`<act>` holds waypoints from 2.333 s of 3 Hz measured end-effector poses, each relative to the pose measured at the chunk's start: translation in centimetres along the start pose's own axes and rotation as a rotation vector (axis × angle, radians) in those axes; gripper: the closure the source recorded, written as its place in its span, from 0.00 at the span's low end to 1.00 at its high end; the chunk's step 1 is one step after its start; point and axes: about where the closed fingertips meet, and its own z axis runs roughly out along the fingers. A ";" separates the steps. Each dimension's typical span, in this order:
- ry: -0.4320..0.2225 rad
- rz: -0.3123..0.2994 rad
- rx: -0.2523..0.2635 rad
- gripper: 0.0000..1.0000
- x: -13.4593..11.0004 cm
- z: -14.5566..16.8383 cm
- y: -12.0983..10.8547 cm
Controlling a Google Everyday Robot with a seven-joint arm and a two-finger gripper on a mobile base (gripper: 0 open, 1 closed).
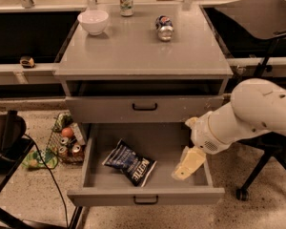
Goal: Pick blue chip bag from middle drawer and place on counter
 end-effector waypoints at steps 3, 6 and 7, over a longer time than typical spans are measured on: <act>-0.329 0.030 -0.048 0.00 -1.4 18.3 -4.9; -0.417 0.100 -0.105 0.00 -1.5 27.8 -6.3; -0.424 0.091 -0.063 0.00 -1.5 31.6 -7.4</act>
Offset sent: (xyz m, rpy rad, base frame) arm 0.1035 0.0824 -0.1757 0.4003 -0.0973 0.0071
